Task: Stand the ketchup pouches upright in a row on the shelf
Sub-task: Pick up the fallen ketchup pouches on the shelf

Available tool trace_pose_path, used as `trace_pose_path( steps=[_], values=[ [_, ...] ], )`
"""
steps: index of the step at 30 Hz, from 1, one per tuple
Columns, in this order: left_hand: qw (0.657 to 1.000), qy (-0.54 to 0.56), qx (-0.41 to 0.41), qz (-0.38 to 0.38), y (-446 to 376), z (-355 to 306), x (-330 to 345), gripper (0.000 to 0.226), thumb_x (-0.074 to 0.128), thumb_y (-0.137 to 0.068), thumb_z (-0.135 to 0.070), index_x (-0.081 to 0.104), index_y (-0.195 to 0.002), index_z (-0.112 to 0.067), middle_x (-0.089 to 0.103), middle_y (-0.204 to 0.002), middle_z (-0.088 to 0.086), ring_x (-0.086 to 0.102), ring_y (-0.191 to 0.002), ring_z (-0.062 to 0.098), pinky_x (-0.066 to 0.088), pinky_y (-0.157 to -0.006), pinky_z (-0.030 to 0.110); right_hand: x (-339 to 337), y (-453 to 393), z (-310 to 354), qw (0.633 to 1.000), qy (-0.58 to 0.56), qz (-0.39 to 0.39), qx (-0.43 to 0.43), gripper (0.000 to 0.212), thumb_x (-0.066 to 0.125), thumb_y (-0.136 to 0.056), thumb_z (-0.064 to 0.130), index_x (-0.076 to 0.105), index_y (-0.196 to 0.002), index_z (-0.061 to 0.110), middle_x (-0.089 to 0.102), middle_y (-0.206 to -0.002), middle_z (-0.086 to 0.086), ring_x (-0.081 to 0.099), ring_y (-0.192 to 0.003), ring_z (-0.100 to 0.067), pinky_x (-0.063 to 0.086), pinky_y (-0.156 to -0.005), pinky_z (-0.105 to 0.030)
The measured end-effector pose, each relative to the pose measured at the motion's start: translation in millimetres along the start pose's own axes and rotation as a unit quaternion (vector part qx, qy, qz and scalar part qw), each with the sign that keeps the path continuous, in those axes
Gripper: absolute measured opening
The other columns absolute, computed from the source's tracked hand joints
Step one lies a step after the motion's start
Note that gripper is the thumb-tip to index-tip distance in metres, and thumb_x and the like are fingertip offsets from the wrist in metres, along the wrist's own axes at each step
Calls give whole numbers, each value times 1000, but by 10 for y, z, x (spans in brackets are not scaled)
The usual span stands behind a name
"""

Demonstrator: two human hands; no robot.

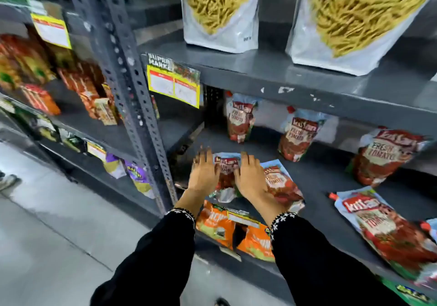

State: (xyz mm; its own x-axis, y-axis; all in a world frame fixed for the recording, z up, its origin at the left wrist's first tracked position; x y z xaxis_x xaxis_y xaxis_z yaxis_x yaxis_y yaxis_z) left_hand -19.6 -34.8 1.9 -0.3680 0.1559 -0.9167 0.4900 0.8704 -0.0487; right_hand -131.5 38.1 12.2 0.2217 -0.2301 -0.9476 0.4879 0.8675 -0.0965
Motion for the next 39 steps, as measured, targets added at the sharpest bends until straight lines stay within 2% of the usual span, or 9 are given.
trace_pose_path(
  steps=[6,10,13,17,20,25,28,32,39],
  values=[
    [972,137,-172,80,-158,68,188,46,47,-90,-17,43,-132,1,52,-136,24,49,-125,38,41,-103,39,183,-85,-40,964,-153,106,190,41,45,-94,20,51,-128,-3,54,-135,-25,53,-123,-39,44,-99,-40],
    [932,221,-261,117,-289,151,233,42,52,-88,-20,56,-125,-1,59,-132,20,55,-122,33,46,-99,36,237,-171,-85,913,-274,129,273,38,54,-87,16,59,-122,1,60,-132,-22,57,-121,-35,47,-101,-38],
    [896,307,-297,122,-336,237,288,38,62,-81,-14,61,-115,4,66,-120,22,64,-109,34,53,-90,38,279,-162,-113,854,-379,118,336,6,56,-84,7,60,-84,11,63,-127,-21,62,-113,-33,51,-100,-43],
    [857,408,-284,137,-490,324,263,31,68,-74,4,65,-104,10,68,-113,26,67,-101,35,50,-71,33,273,-147,-67,790,-467,101,384,22,50,-82,-7,52,-70,12,65,-120,-21,61,-104,-30,55,-89,-38],
    [882,395,-219,131,-662,319,72,36,68,-74,9,65,-109,2,68,-117,19,65,-106,30,54,-84,36,214,-167,82,787,-504,57,351,21,50,-79,-15,65,-90,-5,65,-107,-18,57,-94,-23,47,-58,-23],
    [898,413,-118,91,-825,289,-172,42,65,-72,13,55,-107,-8,66,-114,12,62,-110,28,54,-92,40,101,-234,228,794,-534,-82,278,32,48,-78,-18,55,-99,4,61,-95,-9,58,-84,-15,45,-50,-7],
    [902,410,-72,112,-737,337,-98,43,59,-80,9,52,-120,-6,62,-124,16,59,-116,30,51,-98,48,178,-193,213,821,-495,-103,265,31,50,-78,-18,54,-103,-1,65,-102,-18,59,-92,-19,48,-61,-13],
    [914,387,-43,111,-641,355,-44,34,57,-85,4,51,-118,-2,63,-124,18,59,-116,30,50,-98,42,246,-120,147,837,-455,-116,280,34,55,-76,-16,54,-109,-7,66,-112,-24,62,-109,-33,52,-88,-39],
    [915,365,-170,33,-192,292,19,36,68,-81,-9,55,-113,5,63,-120,22,59,-112,34,47,-92,37,50,98,-55,863,-390,-139,289,45,50,-80,-15,55,-123,0,62,-124,-19,57,-119,-29,48,-102,-35]
  ],
)
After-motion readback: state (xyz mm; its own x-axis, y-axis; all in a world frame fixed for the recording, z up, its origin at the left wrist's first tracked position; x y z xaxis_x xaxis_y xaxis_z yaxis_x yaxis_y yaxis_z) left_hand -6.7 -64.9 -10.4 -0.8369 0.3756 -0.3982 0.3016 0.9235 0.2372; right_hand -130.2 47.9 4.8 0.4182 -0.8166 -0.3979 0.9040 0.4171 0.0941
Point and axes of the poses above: each hand's wrist, its own y-axis away from the middle knuckle, its own x-axis out of the palm, z = x × y, the point moved 4 cm from there along -y, towards the middle knuckle
